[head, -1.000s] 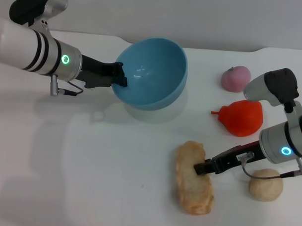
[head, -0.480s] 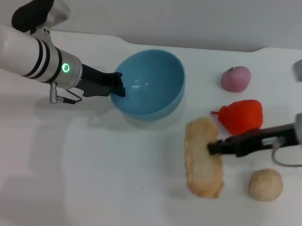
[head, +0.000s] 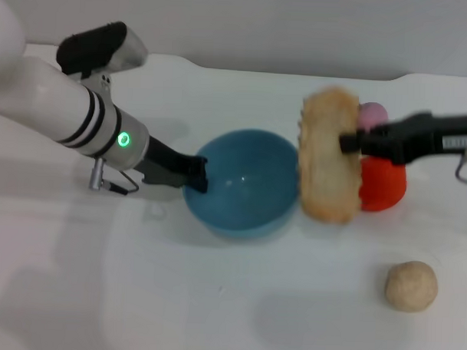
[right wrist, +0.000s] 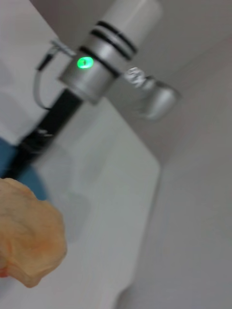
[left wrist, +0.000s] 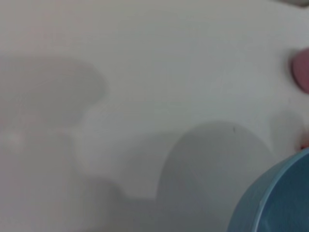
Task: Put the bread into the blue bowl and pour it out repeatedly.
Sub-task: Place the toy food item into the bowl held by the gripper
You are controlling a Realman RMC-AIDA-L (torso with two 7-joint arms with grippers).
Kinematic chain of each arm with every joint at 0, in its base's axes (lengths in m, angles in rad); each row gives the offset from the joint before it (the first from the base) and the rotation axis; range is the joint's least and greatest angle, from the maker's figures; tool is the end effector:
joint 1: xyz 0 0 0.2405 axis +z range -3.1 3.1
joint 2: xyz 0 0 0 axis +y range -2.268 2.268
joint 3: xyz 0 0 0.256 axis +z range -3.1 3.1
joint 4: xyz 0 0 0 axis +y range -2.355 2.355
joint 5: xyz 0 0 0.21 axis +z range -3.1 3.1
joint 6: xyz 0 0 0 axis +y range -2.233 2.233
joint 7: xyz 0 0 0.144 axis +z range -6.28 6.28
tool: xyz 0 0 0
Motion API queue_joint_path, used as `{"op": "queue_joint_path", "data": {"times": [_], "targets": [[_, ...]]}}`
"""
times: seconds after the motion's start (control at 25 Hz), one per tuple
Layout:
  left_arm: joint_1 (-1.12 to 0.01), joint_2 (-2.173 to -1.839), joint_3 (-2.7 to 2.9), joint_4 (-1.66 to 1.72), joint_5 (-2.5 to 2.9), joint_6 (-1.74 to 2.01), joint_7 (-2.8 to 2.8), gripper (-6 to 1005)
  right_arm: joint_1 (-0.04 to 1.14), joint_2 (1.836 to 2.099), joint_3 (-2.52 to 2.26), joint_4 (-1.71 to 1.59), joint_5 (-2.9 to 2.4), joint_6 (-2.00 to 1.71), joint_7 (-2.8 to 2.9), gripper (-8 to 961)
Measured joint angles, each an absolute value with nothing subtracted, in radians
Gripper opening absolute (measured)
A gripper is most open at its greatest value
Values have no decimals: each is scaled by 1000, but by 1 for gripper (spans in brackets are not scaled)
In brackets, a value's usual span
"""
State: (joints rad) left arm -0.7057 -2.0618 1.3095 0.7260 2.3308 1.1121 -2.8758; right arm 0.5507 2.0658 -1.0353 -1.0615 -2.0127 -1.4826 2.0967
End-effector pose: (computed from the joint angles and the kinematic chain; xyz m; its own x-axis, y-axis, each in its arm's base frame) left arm -0.2393 0.3819 -0.0581 0.2157 0.9616 0.1697 0.9431 -0.1601 -0.2914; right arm 0.1937 0.3626 0.0176 0.7457 -0.5742 -0.3379 -0.6320 -0.7702 -0.0859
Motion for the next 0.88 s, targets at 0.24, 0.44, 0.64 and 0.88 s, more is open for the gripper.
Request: {"op": "queue_joint_path", "data": {"times": [0.24,0.44,0.64,0.88], "targets": [[-704,-2063,1355,727,2246,1145,-2869,-1,615,2068,-1057,-1034,-1995,-1389,2024,127],[-714,-2065,1396,733,2228,1145,-2869,-2,677,2070,-1122,-937,-1990,-1317,1972,123],[-724,-2066,1409,734,2219,1141,-2874,-2,696,2071,-1230,-896,-2001,-1262,1968,127],[-732,-2063,1410,735,2212,1138,-2873,-2,687,2072,-1283,-918,-2048,-1246,1968,185]]}}
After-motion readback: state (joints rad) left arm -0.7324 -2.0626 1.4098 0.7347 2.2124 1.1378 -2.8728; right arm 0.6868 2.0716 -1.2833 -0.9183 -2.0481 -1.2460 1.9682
